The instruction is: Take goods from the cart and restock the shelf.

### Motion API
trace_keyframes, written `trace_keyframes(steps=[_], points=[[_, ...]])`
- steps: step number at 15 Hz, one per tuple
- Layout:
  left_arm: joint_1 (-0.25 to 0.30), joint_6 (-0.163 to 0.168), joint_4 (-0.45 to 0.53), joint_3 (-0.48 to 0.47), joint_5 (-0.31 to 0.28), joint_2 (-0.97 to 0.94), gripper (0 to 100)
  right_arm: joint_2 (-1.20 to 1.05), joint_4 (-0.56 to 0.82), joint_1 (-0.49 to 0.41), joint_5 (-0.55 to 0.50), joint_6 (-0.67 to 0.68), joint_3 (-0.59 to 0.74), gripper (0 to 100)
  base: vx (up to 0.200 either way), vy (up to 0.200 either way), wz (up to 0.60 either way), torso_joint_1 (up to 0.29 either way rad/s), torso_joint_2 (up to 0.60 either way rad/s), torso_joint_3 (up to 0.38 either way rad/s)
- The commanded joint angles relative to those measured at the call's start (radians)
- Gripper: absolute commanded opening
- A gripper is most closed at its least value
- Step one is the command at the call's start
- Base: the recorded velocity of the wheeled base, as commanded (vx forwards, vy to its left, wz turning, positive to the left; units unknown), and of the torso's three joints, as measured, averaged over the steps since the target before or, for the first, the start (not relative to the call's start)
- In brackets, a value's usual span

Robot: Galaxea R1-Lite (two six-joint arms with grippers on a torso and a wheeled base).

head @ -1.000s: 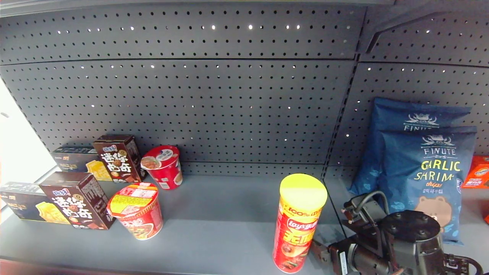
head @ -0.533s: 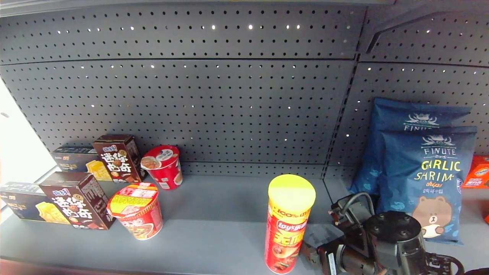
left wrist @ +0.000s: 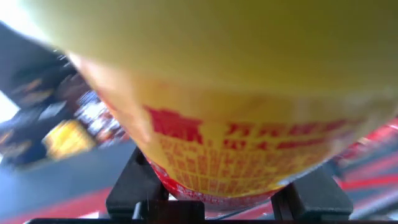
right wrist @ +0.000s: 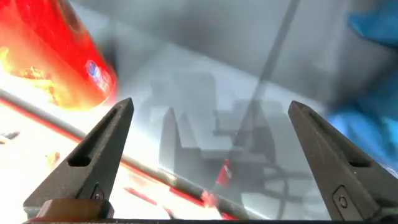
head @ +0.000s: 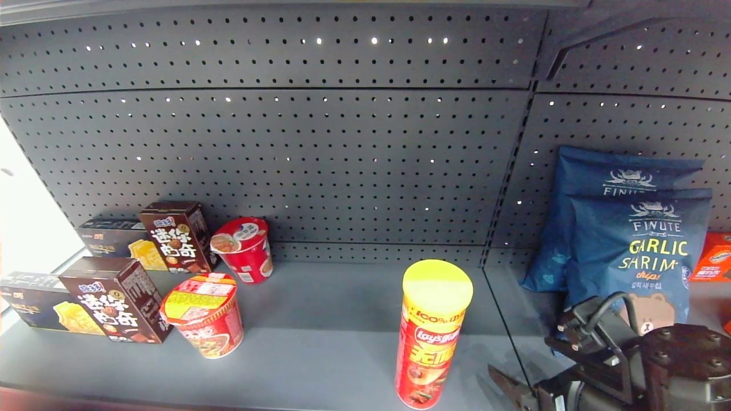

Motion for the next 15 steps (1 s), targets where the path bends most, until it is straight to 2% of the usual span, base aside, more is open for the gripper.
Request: trace_keyframes(steps=[1, 2, 3, 6, 8, 9, 12, 13, 14, 15], points=[[-0.034, 0.009, -0.078, -0.103, -0.157, 0.282, 0, -0.104, 0.027, -0.006, -0.006, -0.001, 0.003, 100, 0.0, 0.0, 0.0, 0.0, 0.0, 0.0], [-0.038, 0.0, -0.149, -0.109, -0.255, 0.362, 0, -0.101, 0.027, -0.006, -0.009, -0.001, -0.006, 100, 0.0, 0.0, 0.0, 0.0, 0.0, 0.0], [-0.032, -0.009, -0.244, -0.098, -0.318, 0.465, 0, -0.099, 0.038, -0.005, -0.009, -0.002, -0.023, 100, 0.0, 0.0, 0.0, 0.0, 0.0, 0.0], [-0.04, -0.08, -0.453, -0.111, -0.343, 0.698, 0, -0.083, 0.041, 0.0, 0.002, -0.007, -0.026, 100, 0.0, 0.0, 0.0, 0.0, 0.0, 0.0], [-0.029, -0.092, -0.568, -0.117, -0.444, 0.827, 0, -0.075, 0.039, -0.002, 0.005, -0.002, -0.023, 100, 0.0, 0.0, 0.0, 0.0, 0.0, 0.0], [-0.029, -0.089, -0.598, -0.135, -0.487, 0.891, 0, -0.073, 0.039, -0.003, 0.005, -0.002, -0.025, 100, 0.0, 0.0, 0.0, 0.0, 0.0, 0.0], [-0.048, -0.078, -0.609, -0.239, -0.553, 1.066, 0, -0.072, 0.038, -0.006, 0.01, -0.001, -0.026, 100, 0.0, 0.0, 0.0, 0.0, 0.0, 0.0], [-0.061, -0.055, -0.609, -0.281, -0.561, 1.126, 0, -0.072, 0.038, -0.008, 0.016, -0.001, -0.026, 100, 0.0, 0.0, 0.0, 0.0, 0.0, 0.0], [-0.066, -0.046, -0.609, -0.292, -0.564, 1.146, 0, -0.072, 0.036, -0.008, 0.017, -0.001, -0.026, 100, 0.0, 0.0, 0.0, 0.0, 0.0, 0.0], [-0.077, 0.008, -0.621, -0.333, -0.613, 1.233, 0, -0.073, 0.036, -0.022, 0.017, -0.001, -0.025, 100, 0.0, 0.0, 0.0, 0.0, 0.0, 0.0]])
